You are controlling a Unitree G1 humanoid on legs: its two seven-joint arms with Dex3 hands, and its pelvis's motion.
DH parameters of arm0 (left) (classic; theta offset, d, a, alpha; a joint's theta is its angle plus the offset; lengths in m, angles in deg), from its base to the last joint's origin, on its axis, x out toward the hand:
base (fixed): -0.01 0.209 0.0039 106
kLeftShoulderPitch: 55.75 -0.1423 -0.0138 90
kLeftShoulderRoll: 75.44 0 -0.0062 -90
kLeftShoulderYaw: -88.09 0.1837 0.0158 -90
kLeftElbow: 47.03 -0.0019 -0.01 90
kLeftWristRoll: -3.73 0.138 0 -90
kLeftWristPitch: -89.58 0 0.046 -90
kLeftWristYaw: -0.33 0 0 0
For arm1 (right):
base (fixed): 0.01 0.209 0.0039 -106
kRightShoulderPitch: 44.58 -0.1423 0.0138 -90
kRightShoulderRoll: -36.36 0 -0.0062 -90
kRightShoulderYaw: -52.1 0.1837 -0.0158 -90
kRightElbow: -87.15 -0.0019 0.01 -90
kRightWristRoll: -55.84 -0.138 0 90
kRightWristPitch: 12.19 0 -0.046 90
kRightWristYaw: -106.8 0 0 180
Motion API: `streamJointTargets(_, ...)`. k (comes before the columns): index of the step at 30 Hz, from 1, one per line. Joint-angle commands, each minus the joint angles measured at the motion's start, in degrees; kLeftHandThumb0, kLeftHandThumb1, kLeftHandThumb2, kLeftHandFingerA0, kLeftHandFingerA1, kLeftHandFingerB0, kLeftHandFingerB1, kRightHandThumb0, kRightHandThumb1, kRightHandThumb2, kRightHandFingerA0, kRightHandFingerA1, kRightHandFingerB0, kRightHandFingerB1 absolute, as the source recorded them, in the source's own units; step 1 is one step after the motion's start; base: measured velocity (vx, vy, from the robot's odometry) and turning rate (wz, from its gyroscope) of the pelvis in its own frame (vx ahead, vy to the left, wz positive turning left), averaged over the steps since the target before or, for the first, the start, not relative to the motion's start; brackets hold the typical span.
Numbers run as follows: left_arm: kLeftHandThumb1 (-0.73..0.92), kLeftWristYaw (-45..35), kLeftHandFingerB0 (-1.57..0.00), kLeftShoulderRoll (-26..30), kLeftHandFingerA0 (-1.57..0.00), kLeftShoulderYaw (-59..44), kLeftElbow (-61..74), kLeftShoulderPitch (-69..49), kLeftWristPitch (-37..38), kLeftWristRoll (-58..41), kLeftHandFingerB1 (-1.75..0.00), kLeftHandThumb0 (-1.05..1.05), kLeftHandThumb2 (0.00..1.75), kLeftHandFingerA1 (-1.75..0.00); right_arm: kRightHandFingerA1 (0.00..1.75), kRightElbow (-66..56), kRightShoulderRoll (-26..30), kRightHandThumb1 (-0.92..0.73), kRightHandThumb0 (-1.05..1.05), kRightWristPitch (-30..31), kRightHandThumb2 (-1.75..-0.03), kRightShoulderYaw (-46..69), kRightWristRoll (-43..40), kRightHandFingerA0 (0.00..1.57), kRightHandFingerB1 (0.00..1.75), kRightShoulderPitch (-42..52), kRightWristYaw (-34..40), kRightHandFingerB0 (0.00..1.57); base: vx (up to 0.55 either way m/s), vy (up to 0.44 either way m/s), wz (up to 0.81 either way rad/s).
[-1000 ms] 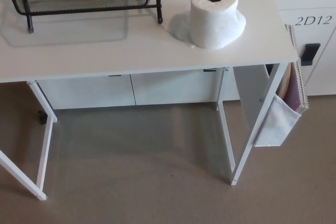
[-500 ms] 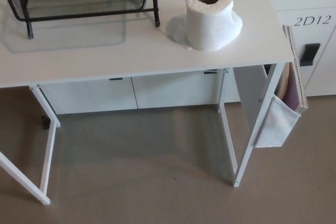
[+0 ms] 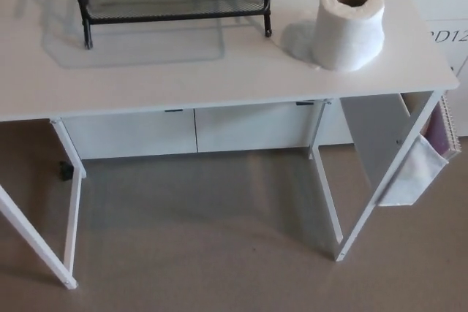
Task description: The robot walks towards a desk on which a file tray is kept in the middle and a toilet paper roll is kept on its right. The robot uses its right hand to hook on finger in the gap of the roll and grabs it, lifts it and places it on the tray.
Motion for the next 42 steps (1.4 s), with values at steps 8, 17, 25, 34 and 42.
streamJointTargets(8,0.73,0.0,-0.02,0.7,-0.19,0.7,0.6,0.2,-1.2,0.8,-0.64,-1.05,1.26,-0.77,0.36,3.9,-1.7,-0.53,-0.56,4.9,-0.69,-1.4,0.5,0.24,0.30,-6.9,3.3,0.06,0.00,-0.123,0.08)
streamJointTargets(17,0.74,-0.8,-0.02,0.9,-0.18,0.3,0.7,0.1,-1.3,0.2,-0.64,-1.05,1.27,-0.76,0.41,3.7,-1.3,-0.34,-0.30,4.4,-0.88,-2.8,1.6,0.00,0.46,-6.3,2.8,0.01,-0.01,-0.034,-0.02)
streamJointTargets(25,0.73,-0.6,-0.05,1.0,-0.12,0.3,0.6,0.5,-1.6,0.3,-0.62,-1.05,1.26,-0.73,0.42,4.0,-2.0,-0.43,-0.27,4.6,-0.92,-0.8,0.0,0.00,0.46,-5.6,2.5,0.01,0.10,0.192,-0.01)
streamJointTargets(34,0.72,-0.5,-0.01,1.0,-0.16,0.6,0.3,0.5,-1.7,0.5,-0.63,-1.05,1.26,-0.75,0.42,3.7,-2.1,-0.46,-0.27,3.3,-0.95,-1.7,1.1,0.00,0.46,-4.9,2.8,0.00,0.11,0.040,0.07)
streamJointTargets(42,0.72,-0.7,-0.01,1.1,-0.20,0.8,0.4,0.5,-1.9,0.6,-0.65,-1.05,1.26,-0.77,0.35,3.5,-2.5,-0.52,-0.53,3.8,-0.67,-0.7,-0.3,0.24,0.31,-5.3,3.1,0.08,0.06,-0.058,0.16)
